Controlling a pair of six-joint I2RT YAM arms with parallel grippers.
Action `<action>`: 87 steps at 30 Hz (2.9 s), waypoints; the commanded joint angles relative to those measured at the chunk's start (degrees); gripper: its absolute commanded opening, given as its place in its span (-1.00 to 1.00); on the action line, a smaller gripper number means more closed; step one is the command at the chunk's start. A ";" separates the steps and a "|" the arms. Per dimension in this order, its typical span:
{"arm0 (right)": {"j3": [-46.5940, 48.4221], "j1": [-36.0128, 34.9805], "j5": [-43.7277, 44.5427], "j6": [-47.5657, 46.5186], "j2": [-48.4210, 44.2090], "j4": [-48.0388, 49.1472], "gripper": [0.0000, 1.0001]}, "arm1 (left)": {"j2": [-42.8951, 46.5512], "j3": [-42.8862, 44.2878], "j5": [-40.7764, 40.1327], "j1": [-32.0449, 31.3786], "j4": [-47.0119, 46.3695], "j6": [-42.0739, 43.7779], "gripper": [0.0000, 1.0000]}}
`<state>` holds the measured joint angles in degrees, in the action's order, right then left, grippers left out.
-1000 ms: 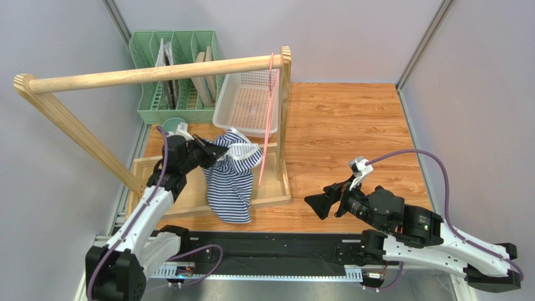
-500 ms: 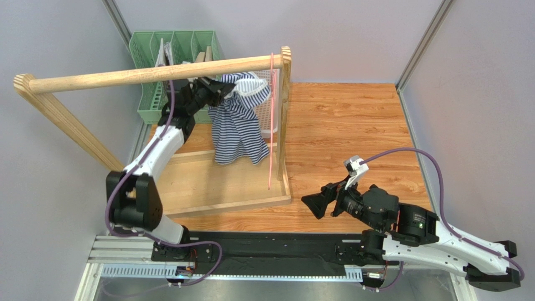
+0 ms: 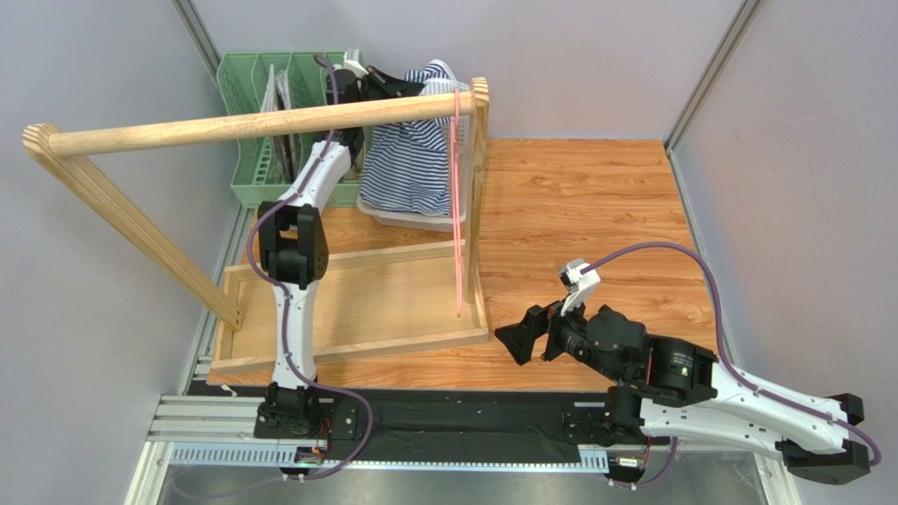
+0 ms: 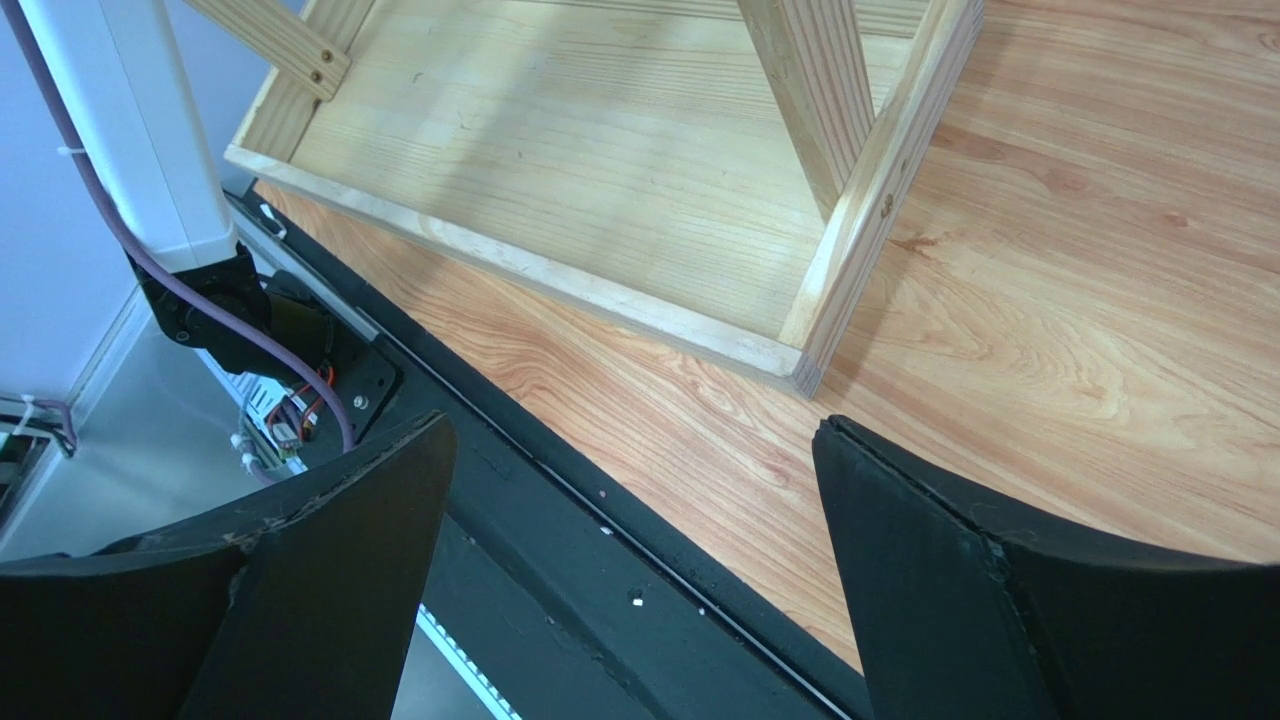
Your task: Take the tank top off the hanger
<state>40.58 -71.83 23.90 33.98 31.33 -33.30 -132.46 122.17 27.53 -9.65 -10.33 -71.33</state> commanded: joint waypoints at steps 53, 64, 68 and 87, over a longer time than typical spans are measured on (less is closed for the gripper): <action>0.21 0.03 4.31 13.48 -0.84 -0.89 0.93 | 31.55 -43.75 -2.75 -0.98 19.30 13.15 0.55; -8.56 0.11 6.16 18.22 -3.29 8.94 0.92 | 67.13 -74.86 -4.14 -11.17 14.20 16.84 0.54; -16.73 0.11 7.74 19.81 -8.29 15.35 0.91 | 83.74 -84.18 -5.47 -16.53 16.47 19.21 0.54; -44.97 0.47 11.08 29.65 -28.86 27.86 0.90 | 139.93 -108.89 8.94 -18.47 28.26 18.51 0.57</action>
<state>2.98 -71.44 30.70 61.04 4.75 -3.88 -0.43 14.28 31.99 -27.99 17.85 -53.78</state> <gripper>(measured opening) 0.946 0.790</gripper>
